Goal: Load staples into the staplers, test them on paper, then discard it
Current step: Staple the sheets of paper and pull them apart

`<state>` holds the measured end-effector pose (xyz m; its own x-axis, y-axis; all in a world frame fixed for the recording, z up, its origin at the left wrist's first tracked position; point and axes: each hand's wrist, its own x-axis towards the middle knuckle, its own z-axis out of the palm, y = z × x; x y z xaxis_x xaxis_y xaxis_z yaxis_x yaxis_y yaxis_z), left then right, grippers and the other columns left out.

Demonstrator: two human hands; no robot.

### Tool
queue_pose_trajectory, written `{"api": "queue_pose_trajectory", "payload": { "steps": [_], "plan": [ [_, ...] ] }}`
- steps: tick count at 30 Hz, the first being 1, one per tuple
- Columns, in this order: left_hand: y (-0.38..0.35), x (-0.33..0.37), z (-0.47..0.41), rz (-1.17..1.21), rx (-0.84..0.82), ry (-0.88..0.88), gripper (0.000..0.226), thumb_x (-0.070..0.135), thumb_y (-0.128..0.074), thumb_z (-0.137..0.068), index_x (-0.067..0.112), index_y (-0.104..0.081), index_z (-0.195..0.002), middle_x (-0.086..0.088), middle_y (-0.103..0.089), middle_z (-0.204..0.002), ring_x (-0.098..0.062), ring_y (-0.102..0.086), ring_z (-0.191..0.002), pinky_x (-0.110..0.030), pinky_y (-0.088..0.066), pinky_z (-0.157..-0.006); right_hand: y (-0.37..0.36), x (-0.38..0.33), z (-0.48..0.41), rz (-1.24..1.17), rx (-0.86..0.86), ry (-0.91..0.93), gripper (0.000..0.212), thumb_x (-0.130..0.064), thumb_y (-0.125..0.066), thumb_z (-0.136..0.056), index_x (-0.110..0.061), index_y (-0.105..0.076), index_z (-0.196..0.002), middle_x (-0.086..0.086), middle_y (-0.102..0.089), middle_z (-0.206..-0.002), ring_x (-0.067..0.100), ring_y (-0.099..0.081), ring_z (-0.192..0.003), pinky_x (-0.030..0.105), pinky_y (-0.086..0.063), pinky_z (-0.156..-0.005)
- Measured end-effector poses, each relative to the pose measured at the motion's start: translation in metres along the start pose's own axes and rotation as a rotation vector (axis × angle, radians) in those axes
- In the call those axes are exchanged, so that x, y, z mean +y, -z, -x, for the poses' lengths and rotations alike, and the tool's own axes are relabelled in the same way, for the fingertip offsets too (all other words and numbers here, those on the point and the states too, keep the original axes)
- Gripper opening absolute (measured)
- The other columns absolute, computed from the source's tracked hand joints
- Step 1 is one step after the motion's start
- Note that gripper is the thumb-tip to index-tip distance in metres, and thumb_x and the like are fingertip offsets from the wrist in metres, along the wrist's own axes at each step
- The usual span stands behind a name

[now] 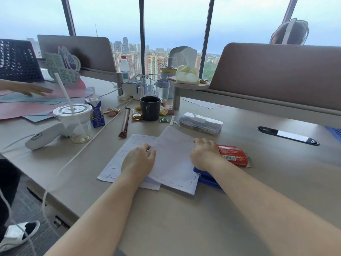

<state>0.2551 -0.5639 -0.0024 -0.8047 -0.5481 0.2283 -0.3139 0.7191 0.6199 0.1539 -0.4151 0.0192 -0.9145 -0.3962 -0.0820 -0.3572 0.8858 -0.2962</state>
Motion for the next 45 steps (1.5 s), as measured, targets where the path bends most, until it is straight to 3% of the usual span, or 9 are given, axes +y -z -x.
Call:
{"api": "queue_pose_trajectory", "payload": {
  "steps": [10,16,20,24,28,32,39,43,45],
  "plan": [
    [0.001,0.000,-0.004,-0.137,-0.046,0.049,0.029,0.032,-0.038,-0.095,0.009,-0.051,-0.109,-0.011,-0.062,-0.106,-0.023,-0.049,-0.086,-0.032,-0.039,-0.073,-0.005,-0.001,0.002,0.128,0.023,0.115,0.067,-0.005,-0.029,-0.079,-0.022,-0.017,-0.142,0.007,-0.012,-0.153,0.033,-0.005,-0.140,0.046,-0.006,-0.116],
    [-0.002,0.003,0.000,-0.154,-0.009,0.036,0.028,0.031,-0.038,-0.095,0.009,-0.050,-0.105,-0.013,-0.063,-0.105,-0.025,-0.048,-0.083,-0.034,-0.039,-0.074,-0.006,0.002,0.006,0.021,0.097,0.132,0.050,-0.017,-0.030,-0.087,-0.016,-0.028,-0.137,0.011,-0.031,-0.144,0.033,-0.026,-0.130,0.045,-0.026,-0.109],
    [-0.002,0.001,0.002,-0.100,0.007,0.023,0.029,0.030,-0.041,-0.094,0.007,-0.052,-0.107,-0.016,-0.064,-0.108,-0.031,-0.056,-0.095,-0.035,-0.041,-0.078,-0.005,0.005,0.016,-0.184,0.350,0.260,0.025,-0.025,-0.037,-0.093,-0.009,-0.051,-0.106,0.012,-0.060,-0.107,0.025,-0.054,-0.093,0.033,-0.045,-0.076],
    [0.000,-0.001,0.002,-0.009,0.076,0.012,0.027,0.027,-0.045,-0.093,0.005,-0.055,-0.105,-0.016,-0.065,-0.106,-0.030,-0.054,-0.091,-0.031,-0.036,-0.073,0.004,0.007,0.023,-0.288,0.494,0.344,0.033,-0.031,-0.038,-0.095,-0.014,-0.049,-0.069,0.002,-0.055,-0.064,0.014,-0.047,-0.054,0.021,-0.029,-0.047],
    [0.008,-0.005,0.002,0.136,0.157,0.036,0.021,0.023,-0.047,-0.093,0.004,-0.056,-0.097,-0.013,-0.063,-0.092,-0.029,-0.052,-0.083,-0.031,-0.035,-0.070,0.009,0.013,0.027,-0.349,0.445,0.435,0.030,-0.029,-0.045,-0.093,-0.014,-0.053,-0.069,0.000,-0.056,-0.062,0.009,-0.049,-0.054,0.021,-0.038,-0.052],
    [0.020,-0.010,0.003,0.275,0.273,0.112,0.020,0.023,-0.047,-0.093,0.006,-0.055,-0.097,-0.006,-0.056,-0.083,-0.024,-0.049,-0.071,-0.030,-0.034,-0.062,0.009,0.018,0.036,-0.368,0.340,0.546,0.018,-0.007,-0.050,-0.089,-0.014,-0.066,-0.095,0.001,-0.067,-0.092,0.005,-0.058,-0.078,0.006,-0.041,-0.069],
    [0.028,-0.017,-0.004,0.627,0.323,0.229,0.013,0.026,-0.053,-0.089,0.013,-0.055,-0.089,0.001,-0.058,-0.073,-0.023,-0.053,-0.072,-0.033,-0.041,-0.066,0.016,0.010,0.045,-0.180,0.307,0.667,0.036,-0.005,-0.055,-0.085,-0.018,-0.058,-0.119,0.000,-0.059,-0.126,0.016,-0.048,-0.121,0.022,-0.037,-0.101],
    [0.023,-0.017,-0.007,0.726,0.197,0.196,0.015,0.023,-0.056,-0.088,0.018,-0.054,-0.075,0.000,-0.055,-0.066,-0.013,-0.044,-0.053,-0.025,-0.035,-0.045,0.024,0.008,0.048,-0.150,0.554,0.695,0.022,-0.011,-0.070,-0.077,-0.017,-0.069,-0.098,0.006,-0.064,-0.096,0.019,-0.057,-0.090,0.031,-0.054,-0.075],
    [0.022,-0.014,-0.009,0.764,0.150,0.192,0.018,0.021,-0.058,-0.088,0.019,-0.053,-0.071,-0.002,-0.056,-0.066,-0.013,-0.044,-0.050,-0.017,-0.034,-0.035,0.027,0.011,0.050,-0.160,0.635,0.705,0.010,-0.014,-0.073,-0.074,-0.017,-0.073,-0.083,0.005,-0.061,-0.080,0.016,-0.051,-0.076,0.029,-0.050,-0.061]
  ]
}}
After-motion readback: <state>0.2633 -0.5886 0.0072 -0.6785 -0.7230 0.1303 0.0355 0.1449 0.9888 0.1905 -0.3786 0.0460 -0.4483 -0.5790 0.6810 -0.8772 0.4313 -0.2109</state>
